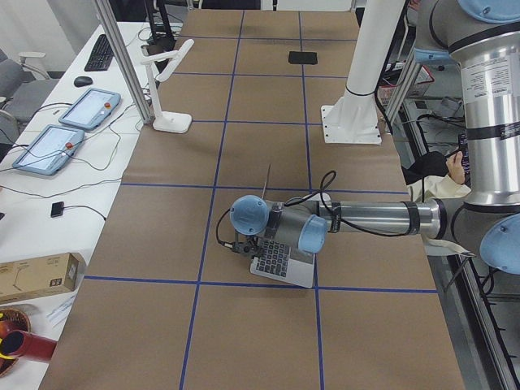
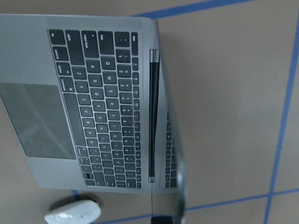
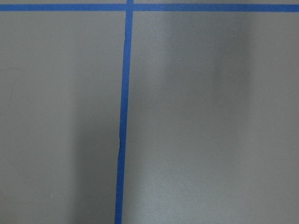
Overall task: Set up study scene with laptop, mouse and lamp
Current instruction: 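Carry the laptop with the left gripper toward the lamp and set it down open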
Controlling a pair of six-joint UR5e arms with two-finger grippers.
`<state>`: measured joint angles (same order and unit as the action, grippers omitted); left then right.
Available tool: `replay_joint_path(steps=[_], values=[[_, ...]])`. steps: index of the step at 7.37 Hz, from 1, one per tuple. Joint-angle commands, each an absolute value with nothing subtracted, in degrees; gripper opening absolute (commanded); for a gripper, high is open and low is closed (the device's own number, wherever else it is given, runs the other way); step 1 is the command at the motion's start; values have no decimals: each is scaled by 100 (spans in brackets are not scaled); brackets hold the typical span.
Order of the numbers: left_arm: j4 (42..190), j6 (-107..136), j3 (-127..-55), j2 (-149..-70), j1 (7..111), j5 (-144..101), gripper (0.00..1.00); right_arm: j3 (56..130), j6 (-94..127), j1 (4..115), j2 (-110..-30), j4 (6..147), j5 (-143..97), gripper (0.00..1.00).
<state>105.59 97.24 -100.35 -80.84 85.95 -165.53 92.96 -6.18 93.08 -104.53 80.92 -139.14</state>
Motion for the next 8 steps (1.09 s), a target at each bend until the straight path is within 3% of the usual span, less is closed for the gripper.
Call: replay_joint_path(steps=[1,5,8], values=[[10573,10431,-10002,-8883,8578,-16585,0,9299,-607,9308,-10433,8103,-13878,100],[10565,12255,-9871,-10805,7430,-16104,0,9430,-694,9325,-10486,8103,-13843,100],[10652,13514,-9107,-12266,6550,-15366,0,9501,-668,9343,-10590,8156,-13834,100]])
